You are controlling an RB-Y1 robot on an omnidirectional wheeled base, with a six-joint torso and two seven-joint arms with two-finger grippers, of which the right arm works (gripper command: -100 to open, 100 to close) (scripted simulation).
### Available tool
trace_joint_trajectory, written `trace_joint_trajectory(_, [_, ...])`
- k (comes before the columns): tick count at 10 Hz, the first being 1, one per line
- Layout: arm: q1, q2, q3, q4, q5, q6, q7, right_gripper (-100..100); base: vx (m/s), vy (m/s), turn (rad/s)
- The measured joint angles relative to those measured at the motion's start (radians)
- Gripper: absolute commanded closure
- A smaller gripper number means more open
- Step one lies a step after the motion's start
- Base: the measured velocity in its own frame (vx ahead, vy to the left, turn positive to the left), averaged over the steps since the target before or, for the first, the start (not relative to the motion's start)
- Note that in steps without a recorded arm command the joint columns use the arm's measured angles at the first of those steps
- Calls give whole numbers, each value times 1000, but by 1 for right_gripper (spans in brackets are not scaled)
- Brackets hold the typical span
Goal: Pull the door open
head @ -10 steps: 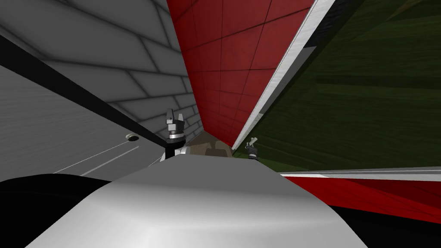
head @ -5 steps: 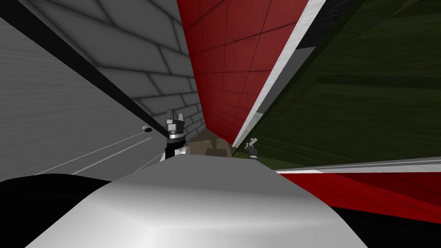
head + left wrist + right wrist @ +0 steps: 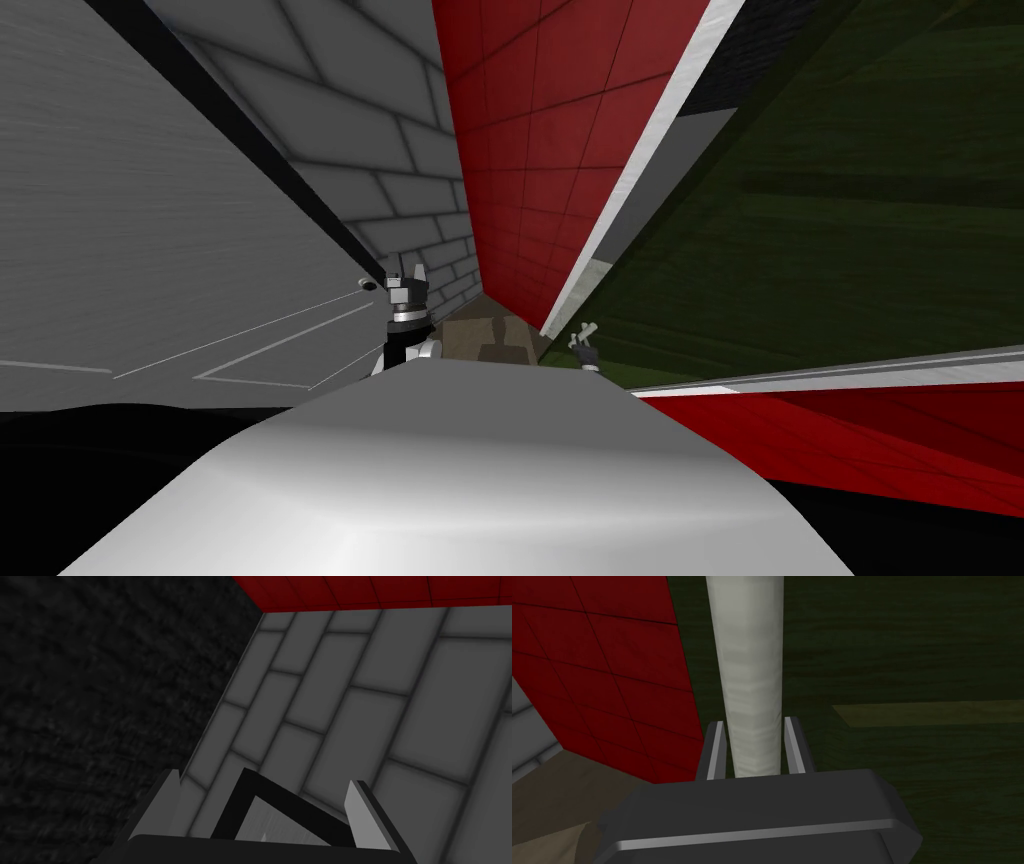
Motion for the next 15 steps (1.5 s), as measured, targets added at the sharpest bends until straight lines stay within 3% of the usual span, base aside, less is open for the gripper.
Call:
trace_joint_trajectory(5, [34,-53,72,-6,29,-61,-59,100,-212,-31,92])
trace_joint_trajectory(6, [37,-52,76,-5,31,-61,-61,100,-152,-16,151])
trace_joint_trajectory(14, [63,-103,160,26,58,-165,-129,100,-201,-55,122])
trace_joint_trajectory(15, [65,-102,164,27,59,-166,-131,100,-139,-35,122])
